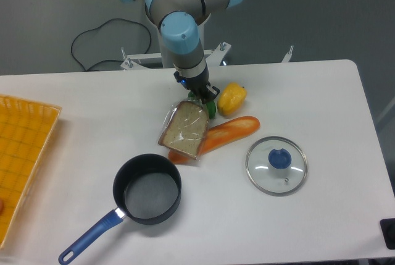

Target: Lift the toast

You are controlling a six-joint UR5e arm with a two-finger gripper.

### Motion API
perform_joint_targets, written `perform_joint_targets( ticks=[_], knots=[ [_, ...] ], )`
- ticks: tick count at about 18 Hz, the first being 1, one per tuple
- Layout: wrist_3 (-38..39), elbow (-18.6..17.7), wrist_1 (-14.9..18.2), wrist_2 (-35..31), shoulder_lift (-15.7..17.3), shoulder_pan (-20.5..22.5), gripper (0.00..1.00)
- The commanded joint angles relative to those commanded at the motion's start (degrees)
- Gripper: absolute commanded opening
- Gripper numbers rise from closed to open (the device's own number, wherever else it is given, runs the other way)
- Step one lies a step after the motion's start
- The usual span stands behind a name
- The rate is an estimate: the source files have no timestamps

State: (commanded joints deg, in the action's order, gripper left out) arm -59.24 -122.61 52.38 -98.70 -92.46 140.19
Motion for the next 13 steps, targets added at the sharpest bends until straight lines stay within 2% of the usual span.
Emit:
perform_joint_targets(
  ticks=[5, 10, 13],
  knots=[
    [-0.09, 1.93, 1.66, -0.17, 0.35, 0.35, 0.25],
    [-0.18, 7.73, 10.01, -0.09, 0.44, 0.7, 0.23],
    [-0.18, 9.58, 11.78, -0.09, 0.35, 0.79, 0.21]
  ],
)
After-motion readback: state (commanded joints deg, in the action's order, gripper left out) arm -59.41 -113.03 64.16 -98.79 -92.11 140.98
